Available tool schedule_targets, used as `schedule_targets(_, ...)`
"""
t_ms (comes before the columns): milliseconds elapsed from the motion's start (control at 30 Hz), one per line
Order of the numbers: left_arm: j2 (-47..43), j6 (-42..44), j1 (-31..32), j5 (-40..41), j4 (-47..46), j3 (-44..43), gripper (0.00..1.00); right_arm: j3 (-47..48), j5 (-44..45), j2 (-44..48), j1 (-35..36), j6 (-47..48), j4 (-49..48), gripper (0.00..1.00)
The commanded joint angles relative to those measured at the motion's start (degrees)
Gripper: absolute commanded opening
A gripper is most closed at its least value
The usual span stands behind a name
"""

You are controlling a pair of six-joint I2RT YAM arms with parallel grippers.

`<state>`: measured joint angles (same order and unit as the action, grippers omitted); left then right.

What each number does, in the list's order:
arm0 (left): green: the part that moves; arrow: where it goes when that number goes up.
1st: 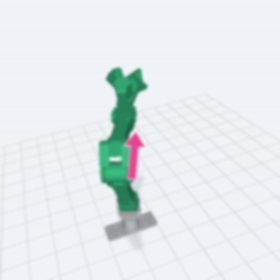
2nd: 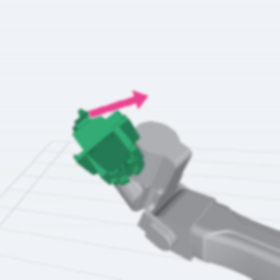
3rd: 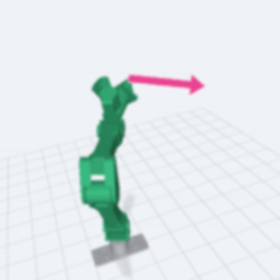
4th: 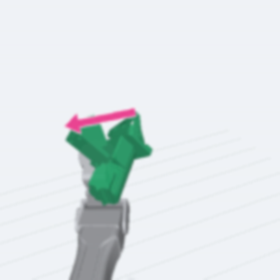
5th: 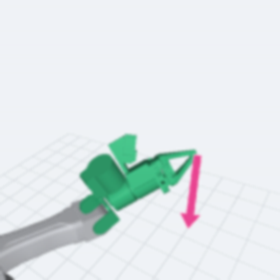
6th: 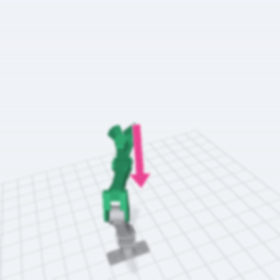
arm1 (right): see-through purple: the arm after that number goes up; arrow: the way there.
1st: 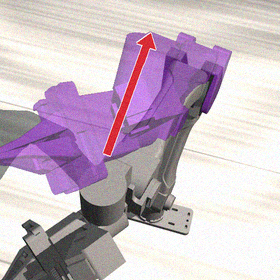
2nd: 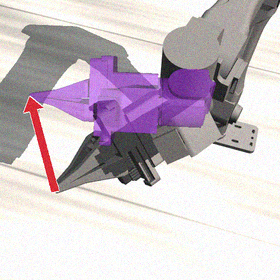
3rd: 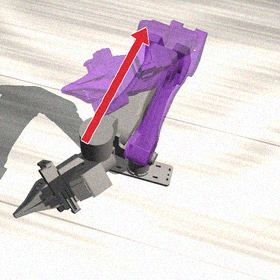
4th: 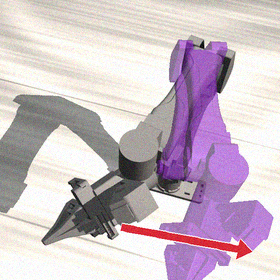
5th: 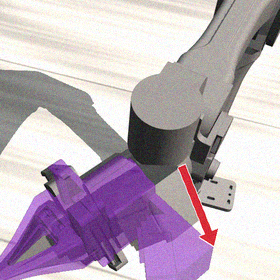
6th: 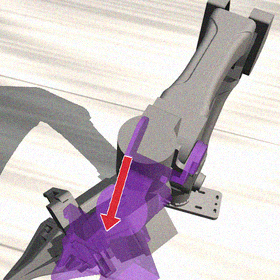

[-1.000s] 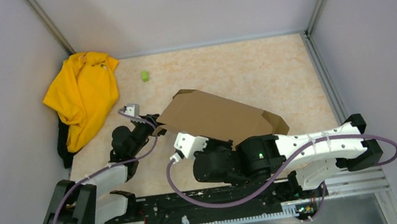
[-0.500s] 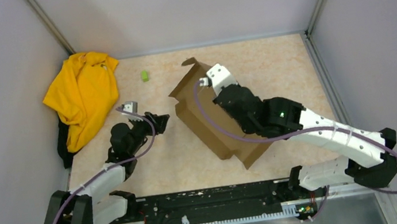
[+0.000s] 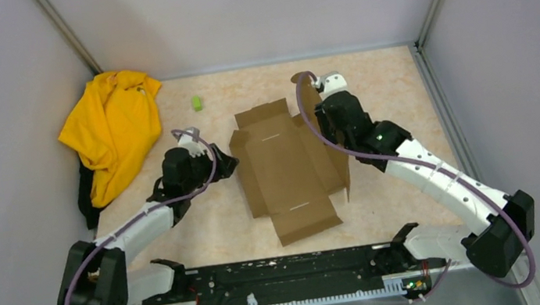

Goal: Fold the paper box

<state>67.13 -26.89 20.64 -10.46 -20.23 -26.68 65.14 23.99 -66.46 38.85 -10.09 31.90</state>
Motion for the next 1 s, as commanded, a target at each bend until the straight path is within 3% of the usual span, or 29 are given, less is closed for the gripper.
schedule_targets(0, 5.9, -2.2, 0.5, 5.0, 9.7, -4.0, 0.75, -3.0, -6.3, 4.1, -3.4, -3.8, -4.1, 0.35)
schedule_targets(67, 7.9, -3.1, 0.6, 6.1, 12.6, -5.5, 0.82, -4.0, -6.6, 5.8, -5.5, -3.1, -3.2, 0.45)
schedule_targets(133, 8.9, -4.0, 0.6, 7.2, 13.7, -6.4, 0.98, -3.8, -7.0, 8.1, -7.4, -2.1, -2.1, 0.52)
schedule_targets(333, 13.9, -5.3, 1.0, 5.0, 12.9, -8.9, 0.99, -0.2, -3.4, 11.2, -9.2, 2.0, 1.5, 0.62)
schedule_targets(600, 23.7, -6.6, 6.6, 5.9, 11.3, -15.5, 0.99, 1.6, -3.6, 13.0, -9.3, 2.5, 2.4, 0.63)
schedule_targets(767, 27.0, -6.2, 8.2, 8.1, 13.7, -19.0, 0.79, 1.2, -6.4, 13.3, -9.3, 2.2, 2.4, 0.62)
schedule_targets(867, 27.8, -5.1, 8.7, 9.8, 18.5, -21.3, 0.6, 0.3, -6.8, 13.3, -9.3, 2.5, 2.0, 0.62)
schedule_targets(967, 27.6, -3.9, 9.3, 13.9, 23.6, -22.8, 0.57, -1.1, -7.3, 13.4, -9.3, 2.5, 1.2, 0.62)
